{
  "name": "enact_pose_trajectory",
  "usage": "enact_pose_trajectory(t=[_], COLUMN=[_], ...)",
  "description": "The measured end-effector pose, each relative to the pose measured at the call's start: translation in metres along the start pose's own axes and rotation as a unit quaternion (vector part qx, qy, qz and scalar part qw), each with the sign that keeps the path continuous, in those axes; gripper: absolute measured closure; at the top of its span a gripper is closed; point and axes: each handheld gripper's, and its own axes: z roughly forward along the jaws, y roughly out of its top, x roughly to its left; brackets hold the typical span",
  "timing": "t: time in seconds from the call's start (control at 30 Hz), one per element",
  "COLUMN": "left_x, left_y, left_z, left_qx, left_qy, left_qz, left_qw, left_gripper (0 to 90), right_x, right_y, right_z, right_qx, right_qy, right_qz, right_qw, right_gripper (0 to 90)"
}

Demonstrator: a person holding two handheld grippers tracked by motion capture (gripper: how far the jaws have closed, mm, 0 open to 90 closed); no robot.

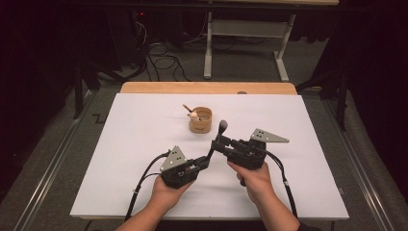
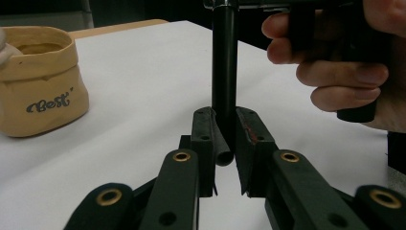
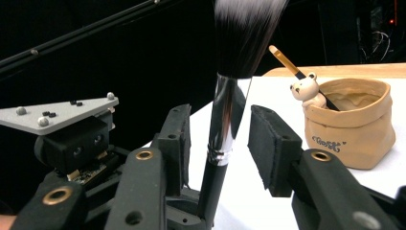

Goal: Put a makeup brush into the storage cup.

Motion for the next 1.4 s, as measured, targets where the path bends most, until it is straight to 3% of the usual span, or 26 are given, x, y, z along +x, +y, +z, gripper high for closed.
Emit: enact_pose_trajectory(t=[0.37,0.57,0.77,1.1,1.4], left_x=[-0.002,-0.003,-0.003,-0.002,-0.001], left_y=[-0.002,-0.002,-0.002,-0.002,0.001], left_z=[0.003,0.003,0.004,0.004,0.001], left_qx=[0.005,0.004,0.006,0.008,-0.002], left_qy=[-0.003,-0.004,-0.006,-0.010,-0.001], left_qz=[0.004,0.006,0.006,0.006,-0.004], left_qw=[1.0000,1.0000,0.9999,0.9999,1.0000], left_gripper=[79.2,79.2,79.2,79.0,59.6], right_x=[-0.001,-0.002,-0.003,-0.001,0.007], right_y=[0.001,0.001,0.000,0.001,0.000], right_z=[-0.003,-0.004,-0.004,-0.004,-0.001], right_qx=[-0.007,-0.009,-0.007,-0.005,0.007], right_qy=[-0.002,-0.006,0.005,0.005,-0.004], right_qz=[0.001,0.007,0.021,0.016,-0.023], right_qw=[1.0000,0.9999,0.9997,0.9999,0.9997], right_gripper=[67.3,75.2,77.5,77.9,77.9])
